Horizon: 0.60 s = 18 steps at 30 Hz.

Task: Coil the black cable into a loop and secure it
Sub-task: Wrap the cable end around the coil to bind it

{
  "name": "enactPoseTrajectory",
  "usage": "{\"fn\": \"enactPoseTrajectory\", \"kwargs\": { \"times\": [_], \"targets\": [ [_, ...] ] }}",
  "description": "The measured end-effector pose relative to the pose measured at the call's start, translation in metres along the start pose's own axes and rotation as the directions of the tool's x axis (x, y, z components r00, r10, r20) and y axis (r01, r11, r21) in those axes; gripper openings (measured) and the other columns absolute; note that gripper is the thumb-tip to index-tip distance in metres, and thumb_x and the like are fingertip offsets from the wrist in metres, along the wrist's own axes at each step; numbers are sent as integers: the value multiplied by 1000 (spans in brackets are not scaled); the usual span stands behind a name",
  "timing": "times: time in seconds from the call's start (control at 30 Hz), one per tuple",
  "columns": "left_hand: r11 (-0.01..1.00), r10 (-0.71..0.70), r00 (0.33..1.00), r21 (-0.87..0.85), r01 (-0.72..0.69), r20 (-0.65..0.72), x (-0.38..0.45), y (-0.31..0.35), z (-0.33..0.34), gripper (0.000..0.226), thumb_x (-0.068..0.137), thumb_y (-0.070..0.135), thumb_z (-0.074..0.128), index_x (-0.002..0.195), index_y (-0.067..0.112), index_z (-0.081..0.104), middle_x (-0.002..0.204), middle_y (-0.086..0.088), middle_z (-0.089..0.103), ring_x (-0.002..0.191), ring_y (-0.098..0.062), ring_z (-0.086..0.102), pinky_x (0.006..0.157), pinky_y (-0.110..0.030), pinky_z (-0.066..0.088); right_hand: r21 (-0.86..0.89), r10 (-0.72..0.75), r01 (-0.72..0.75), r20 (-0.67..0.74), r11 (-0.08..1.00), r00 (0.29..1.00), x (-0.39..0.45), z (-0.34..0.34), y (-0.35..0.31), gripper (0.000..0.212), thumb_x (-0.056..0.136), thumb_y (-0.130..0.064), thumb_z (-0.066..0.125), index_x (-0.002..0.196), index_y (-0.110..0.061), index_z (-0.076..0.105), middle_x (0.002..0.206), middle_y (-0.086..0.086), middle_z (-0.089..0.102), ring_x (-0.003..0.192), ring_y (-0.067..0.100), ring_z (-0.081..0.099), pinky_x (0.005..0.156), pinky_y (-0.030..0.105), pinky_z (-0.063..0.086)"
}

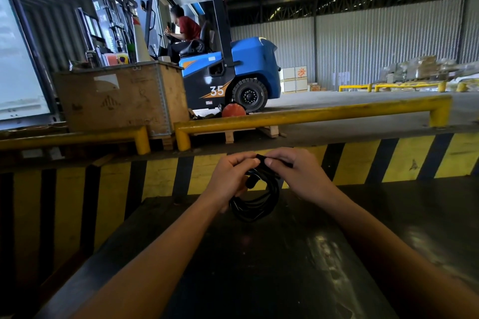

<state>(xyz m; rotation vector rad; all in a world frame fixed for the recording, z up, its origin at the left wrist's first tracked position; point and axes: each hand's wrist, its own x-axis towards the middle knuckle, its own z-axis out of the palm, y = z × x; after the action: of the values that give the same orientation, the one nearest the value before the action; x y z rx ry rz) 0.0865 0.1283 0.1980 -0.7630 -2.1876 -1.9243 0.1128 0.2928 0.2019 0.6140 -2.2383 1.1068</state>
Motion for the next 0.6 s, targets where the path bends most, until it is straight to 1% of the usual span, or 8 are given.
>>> {"fn": "enactPoseTrajectory", "kwargs": {
  "times": [0.17, 0.23, 0.33, 0.37, 0.43, 0.47, 0.53, 0.6],
  "targets": [
    [1000, 0, 1000, -1, 0, -30, 0, -1, 6, 16, 91, 18, 56, 89, 11, 70, 78, -19, 57, 48, -19, 38, 35, -19, 25, 9, 39, -39, -19, 999, 999, -1, -2, 1, 17, 89, -21, 57, 102, -18, 68, 92, -8, 68, 88, 3, 63, 78, 24, 52],
    [1000, -6, 999, -1, 6, -36, 0, -1, 7, 17, 92, 17, 56, 89, 8, 70, 73, -18, 56, 46, -16, 38, 35, -19, 25, 3, 55, -55, -22, 998, 998, 0, -2, 1, 18, 89, -21, 57, 104, -18, 67, 97, -4, 70, 90, 5, 64, 82, 29, 54],
    [1000, -20, 999, -22, 19, -44, 0, 0, 9, 16, 92, 16, 55, 88, 10, 69, 66, -9, 54, 41, -9, 37, 36, -18, 25, -24, 87, -89, -62, 996, 994, -1, -1, 2, 21, 89, -22, 57, 108, -19, 63, 107, -1, 69, 97, 8, 63, 87, 30, 53],
    [999, -24, 998, -27, 23, -52, 1, 0, 9, 17, 92, 16, 55, 88, 9, 69, 67, -9, 54, 40, -7, 37, 37, -18, 26, -41, 82, -86, -86, 995, 993, -2, -2, 0, 22, 88, -23, 58, 110, -19, 62, 109, -1, 68, 98, 8, 62, 88, 31, 52],
    [999, -30, 996, -38, 27, -85, 3, -1, 7, 20, 92, 17, 54, 91, 3, 69, 71, -13, 53, 40, -6, 37, 37, -19, 26, -94, 10, -20, -113, 995, 994, -6, -2, -5, 25, 86, -26, 60, 111, -20, 61, 112, -2, 65, 100, 8, 60, 88, 30, 51],
    [999, -36, 994, -44, 32, -107, 4, -1, 7, 21, 92, 17, 54, 93, 1, 68, 74, -16, 53, 40, -7, 36, 37, -19, 25, -122, -40, 28, -102, 992, 994, -8, -1, -9, 26, 85, -28, 62, 110, -21, 61, 114, -3, 62, 101, 7, 58, 88, 27, 50],
    [997, -53, 987, -61, 44, -150, 7, -1, 5, 23, 93, 17, 54, 96, -2, 67, 80, -17, 54, 42, -8, 36, 37, -20, 25, -173, -116, 109, -27, 979, 993, -12, 1, -16, 30, 82, -32, 65, 110, -23, 60, 120, -7, 55, 106, 1, 49, 88, 11, 38],
    [994, -81, 980, -90, 65, -182, 8, 0, 5, 22, 93, 17, 54, 94, 0, 68, 80, -17, 54, 43, -9, 35, 38, -21, 25, -231, -139, 151, 70, 961, 988, -15, 4, -20, 36, 79, -35, 68, 112, -25, 58, 127, -9, 47, 109, -4, 39, 84, -1, 28]
  ]
}}
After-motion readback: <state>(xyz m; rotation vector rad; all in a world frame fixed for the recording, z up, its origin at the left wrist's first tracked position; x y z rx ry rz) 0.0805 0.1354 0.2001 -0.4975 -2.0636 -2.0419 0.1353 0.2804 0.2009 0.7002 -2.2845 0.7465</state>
